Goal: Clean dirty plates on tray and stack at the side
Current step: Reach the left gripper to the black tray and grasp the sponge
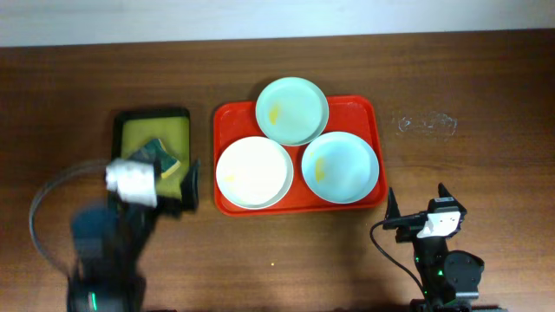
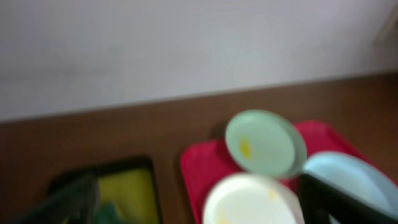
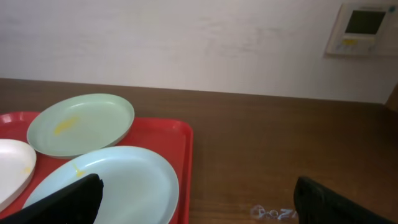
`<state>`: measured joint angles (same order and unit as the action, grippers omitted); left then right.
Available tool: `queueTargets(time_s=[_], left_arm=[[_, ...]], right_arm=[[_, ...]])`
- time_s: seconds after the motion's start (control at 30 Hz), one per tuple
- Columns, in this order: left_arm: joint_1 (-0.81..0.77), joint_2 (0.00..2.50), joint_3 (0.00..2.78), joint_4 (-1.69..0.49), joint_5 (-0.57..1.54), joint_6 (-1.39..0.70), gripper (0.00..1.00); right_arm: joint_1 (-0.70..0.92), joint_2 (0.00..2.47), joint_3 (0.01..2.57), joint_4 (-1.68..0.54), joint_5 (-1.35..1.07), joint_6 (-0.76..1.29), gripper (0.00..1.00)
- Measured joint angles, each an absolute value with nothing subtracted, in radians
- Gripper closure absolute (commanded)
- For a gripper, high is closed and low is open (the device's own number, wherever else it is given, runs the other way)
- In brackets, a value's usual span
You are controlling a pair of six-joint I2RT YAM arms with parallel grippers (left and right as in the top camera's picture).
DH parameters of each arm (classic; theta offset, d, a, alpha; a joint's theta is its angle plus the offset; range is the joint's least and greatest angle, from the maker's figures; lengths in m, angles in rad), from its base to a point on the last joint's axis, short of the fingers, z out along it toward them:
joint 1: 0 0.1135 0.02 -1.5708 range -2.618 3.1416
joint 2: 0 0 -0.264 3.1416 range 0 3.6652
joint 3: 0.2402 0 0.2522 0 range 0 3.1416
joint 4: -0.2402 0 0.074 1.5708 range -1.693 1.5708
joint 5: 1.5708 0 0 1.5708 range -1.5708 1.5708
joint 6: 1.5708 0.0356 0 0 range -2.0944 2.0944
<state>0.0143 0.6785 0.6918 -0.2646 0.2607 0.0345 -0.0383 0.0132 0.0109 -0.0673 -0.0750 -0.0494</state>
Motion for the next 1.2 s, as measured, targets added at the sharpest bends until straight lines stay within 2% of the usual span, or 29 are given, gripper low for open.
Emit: queueTargets(time_s=[0.03,0.1,0.17,0.27,0.4,0.43,0.47,0.5,0.53,0.57,0.7,0.83,0.97,1.0,1.1,1.13,1.17,1.2], left_arm=[[0.015,0.898,0.876,-0.358,0.270,0.054,0.01],[0.014,1.135,1.054,-0.542,0.246,0.056,0.01],[0.051,1.388,1.298,-0.755,0.130,-0.059,0.01],[0.141,1.636,1.451,-0.842,0.111,-0.128,0.01],[0.188,1.810,1.451,-0.857,0.131,-0.389,0.01],[0.188,1.842,1.451,-0.858,0.135,-0.419,0.04],[0.187,1.873,1.451,-0.850,0.139,-0.434,0.14],[0.187,1.916,1.451,-0.846,0.137,-0.445,0.16],[0.187,1.946,1.451,-0.841,0.133,-0.448,0.27],[0.187,1.994,1.452,-0.837,0.119,-0.458,0.34],[0.174,2.067,1.451,-0.838,0.099,-0.465,0.37],[0.097,2.067,1.451,-0.850,-0.019,-0.469,0.38],[0.089,2.067,1.452,-0.921,-0.058,-0.475,0.70],[0.089,2.067,1.452,-0.925,-0.061,-0.479,0.99],[0.089,2.067,1.452,-0.922,-0.062,-0.480,1.00],[0.089,2.067,1.452,-0.920,-0.066,-0.480,0.91],[0.089,2.067,1.452,-0.920,-0.080,-0.480,0.02],[0.089,2.067,1.451,-0.916,-0.109,-0.479,0.01]], right_arm=[[-0.038,0.015,0.011,-0.067,-0.075,-0.049,0.01],[-0.038,0.016,0.011,-0.067,-0.075,-0.049,0.01],[-0.038,0.015,0.011,-0.067,-0.075,-0.049,0.01],[-0.038,0.015,0.011,-0.067,-0.075,-0.049,0.01],[-0.038,0.015,0.011,-0.067,-0.075,-0.049,0.01],[-0.038,0.015,0.011,-0.067,-0.075,-0.049,0.01],[-0.038,0.015,0.011,-0.067,-0.075,-0.049,0.01],[-0.038,0.015,0.011,-0.067,-0.075,-0.049,0.01],[-0.038,0.015,0.011,-0.067,-0.075,-0.049,0.01],[-0.038,0.015,0.011,-0.067,-0.075,-0.050,0.01],[-0.038,0.015,0.011,-0.067,-0.075,-0.049,0.01],[-0.038,0.015,0.011,-0.067,-0.075,-0.049,0.01],[-0.038,0.015,0.011,-0.067,-0.075,-0.049,0.01],[-0.038,0.015,0.011,-0.067,-0.075,-0.050,0.01],[-0.038,0.015,0.011,-0.067,-0.075,-0.050,0.01],[-0.038,0.015,0.011,-0.067,-0.075,-0.050,0.01],[-0.038,0.015,0.011,-0.067,-0.075,-0.050,0.01],[-0.038,0.015,0.011,-0.067,-0.075,-0.050,0.01]])
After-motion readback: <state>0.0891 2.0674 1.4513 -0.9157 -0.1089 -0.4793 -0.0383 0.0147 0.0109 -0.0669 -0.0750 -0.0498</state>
